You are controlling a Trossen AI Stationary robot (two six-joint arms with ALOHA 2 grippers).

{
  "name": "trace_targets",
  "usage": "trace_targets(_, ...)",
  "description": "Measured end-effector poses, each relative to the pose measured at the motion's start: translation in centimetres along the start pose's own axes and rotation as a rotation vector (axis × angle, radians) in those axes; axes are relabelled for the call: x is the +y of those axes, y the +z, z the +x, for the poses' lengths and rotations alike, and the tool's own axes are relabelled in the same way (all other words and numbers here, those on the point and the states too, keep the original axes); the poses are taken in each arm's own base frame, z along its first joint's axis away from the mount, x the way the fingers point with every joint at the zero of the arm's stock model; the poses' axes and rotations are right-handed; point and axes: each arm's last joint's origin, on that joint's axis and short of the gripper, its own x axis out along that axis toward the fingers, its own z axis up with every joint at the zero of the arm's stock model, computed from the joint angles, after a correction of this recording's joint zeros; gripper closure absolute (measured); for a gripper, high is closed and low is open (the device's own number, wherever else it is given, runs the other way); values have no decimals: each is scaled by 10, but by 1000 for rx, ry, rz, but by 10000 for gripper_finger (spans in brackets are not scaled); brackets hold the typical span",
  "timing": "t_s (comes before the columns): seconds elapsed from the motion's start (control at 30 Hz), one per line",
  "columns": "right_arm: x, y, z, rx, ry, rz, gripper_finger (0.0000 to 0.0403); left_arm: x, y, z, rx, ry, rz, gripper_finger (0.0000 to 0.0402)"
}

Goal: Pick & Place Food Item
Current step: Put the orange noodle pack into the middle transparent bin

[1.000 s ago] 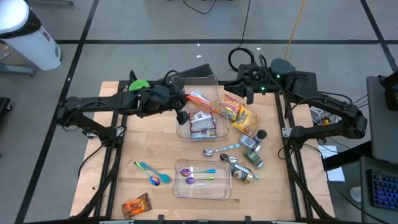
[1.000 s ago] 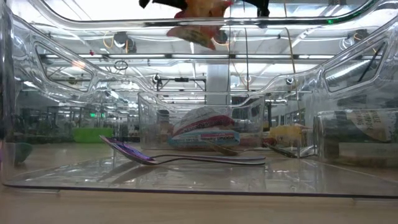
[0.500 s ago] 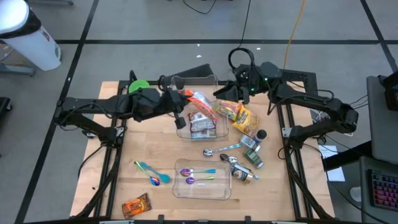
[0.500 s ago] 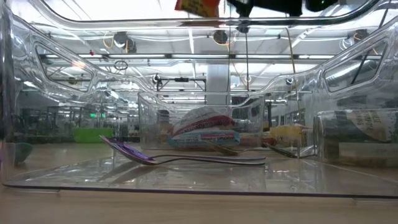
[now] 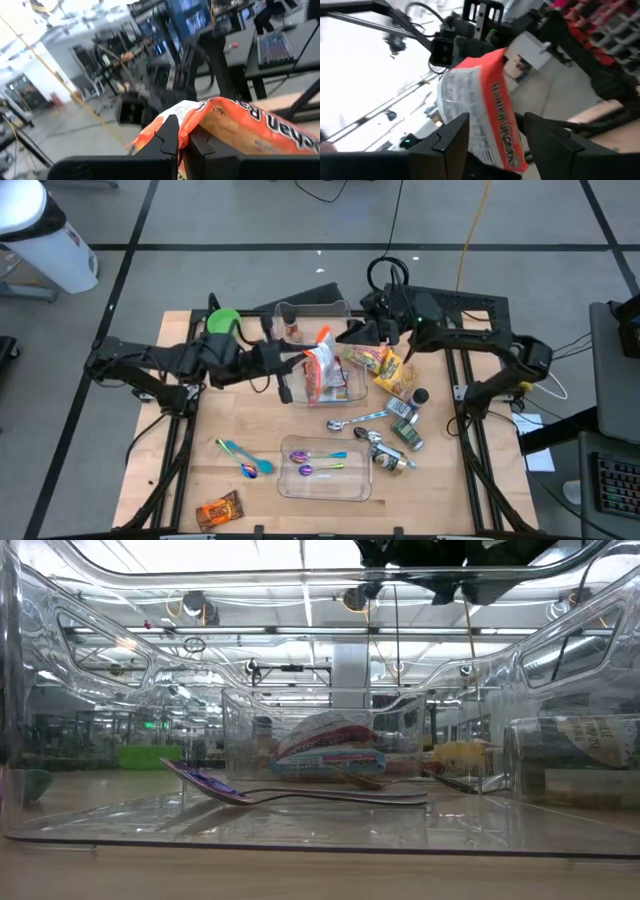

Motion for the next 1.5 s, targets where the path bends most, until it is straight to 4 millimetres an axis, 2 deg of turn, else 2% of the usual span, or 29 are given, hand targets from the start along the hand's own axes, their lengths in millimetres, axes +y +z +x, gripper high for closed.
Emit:
trace_targets(0.17, -10, -6, 6, -26, 77, -3, 222, 1, 5, -1, -47, 19, 3, 398)
trace_targets(0.37, -11, -11, 12, -100, 163, -34, 222, 2, 6, -1, -51, 20, 1, 399)
trace_targets(0.77, -8, -12, 15, -168, 174, -50, 226, 7, 3, 2, -56, 9, -45, 399)
trace_targets(1.5, -7, -12, 14, -181, 188, -41, 328, 14, -9, 8, 3, -49, -133, 398)
